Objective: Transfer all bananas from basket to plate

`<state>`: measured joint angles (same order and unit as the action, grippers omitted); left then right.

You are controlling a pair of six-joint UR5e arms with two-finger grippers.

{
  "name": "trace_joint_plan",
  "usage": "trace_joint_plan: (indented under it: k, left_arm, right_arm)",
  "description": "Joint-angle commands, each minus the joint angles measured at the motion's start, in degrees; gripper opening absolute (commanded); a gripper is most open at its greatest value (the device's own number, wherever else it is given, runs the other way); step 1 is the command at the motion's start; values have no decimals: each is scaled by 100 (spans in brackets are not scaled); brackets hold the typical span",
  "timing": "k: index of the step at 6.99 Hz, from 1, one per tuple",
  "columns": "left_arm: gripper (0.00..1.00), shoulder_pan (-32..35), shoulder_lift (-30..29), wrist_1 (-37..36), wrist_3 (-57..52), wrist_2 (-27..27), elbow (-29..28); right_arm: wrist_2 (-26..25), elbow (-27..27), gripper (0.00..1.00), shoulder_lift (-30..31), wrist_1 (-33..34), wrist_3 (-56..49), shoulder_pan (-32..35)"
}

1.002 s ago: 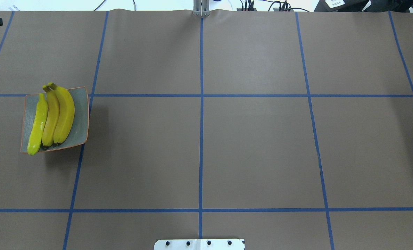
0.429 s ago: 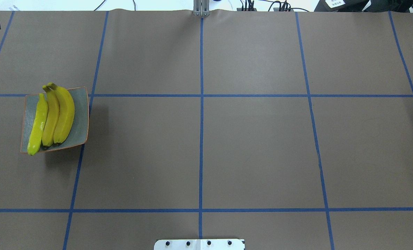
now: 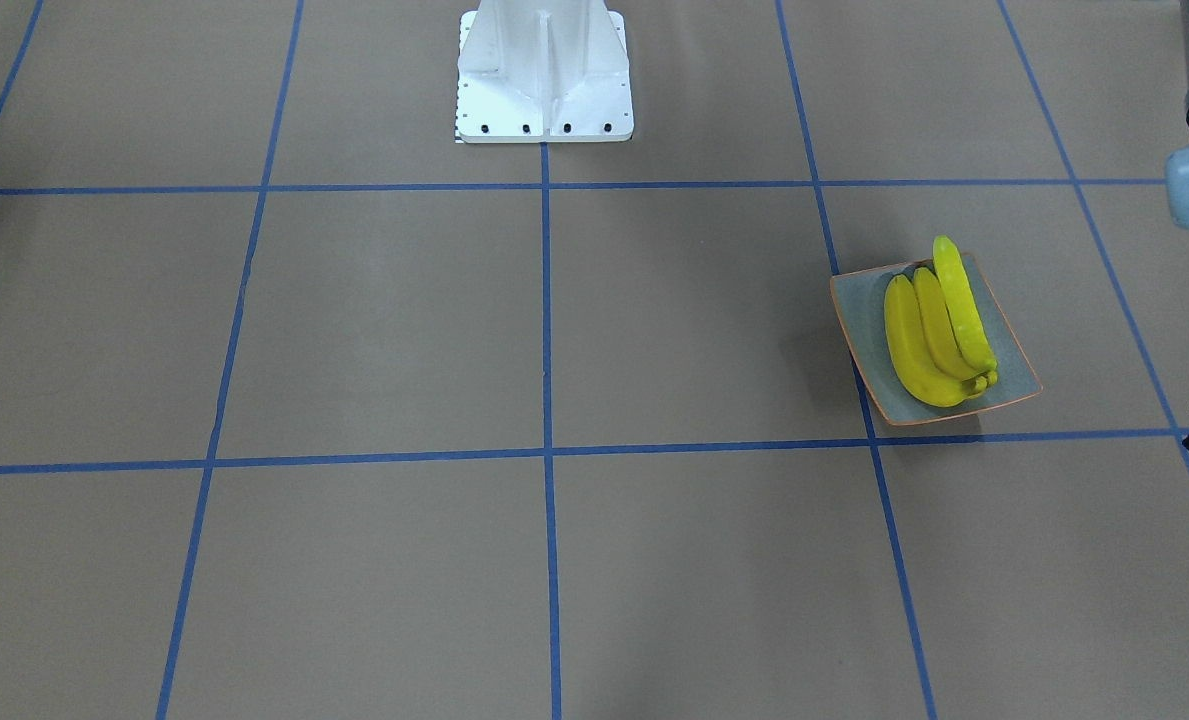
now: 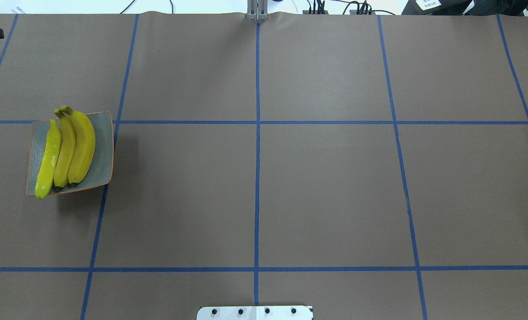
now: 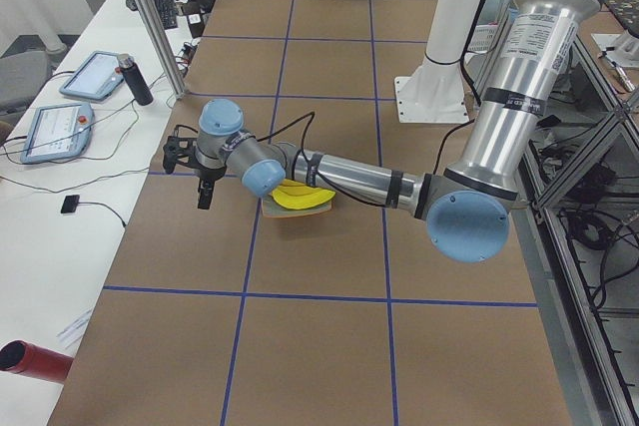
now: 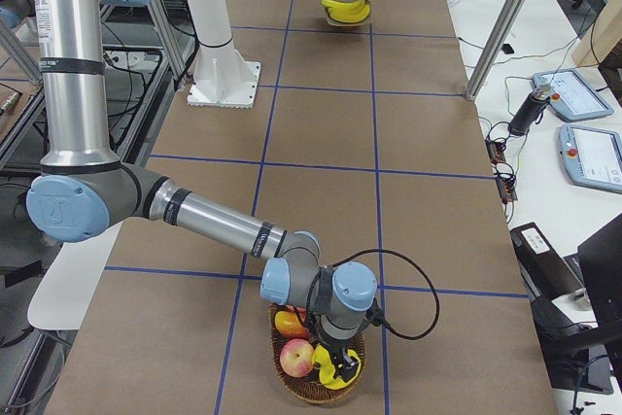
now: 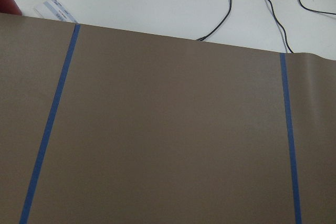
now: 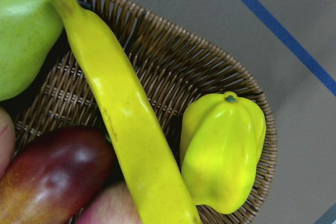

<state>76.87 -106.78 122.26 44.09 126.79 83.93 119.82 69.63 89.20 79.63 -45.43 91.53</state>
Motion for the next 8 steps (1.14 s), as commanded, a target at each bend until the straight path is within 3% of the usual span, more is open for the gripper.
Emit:
trace_joint_plan:
  k: [1, 8]
  left_arm:
    - [100, -5, -18, 0, 3, -6, 0]
    - [100, -23, -18, 0, -6, 3, -17]
  right_arm:
    - [42, -37, 98, 27, 0, -1, -4]
    - [121, -72, 94, 9, 0, -27, -223]
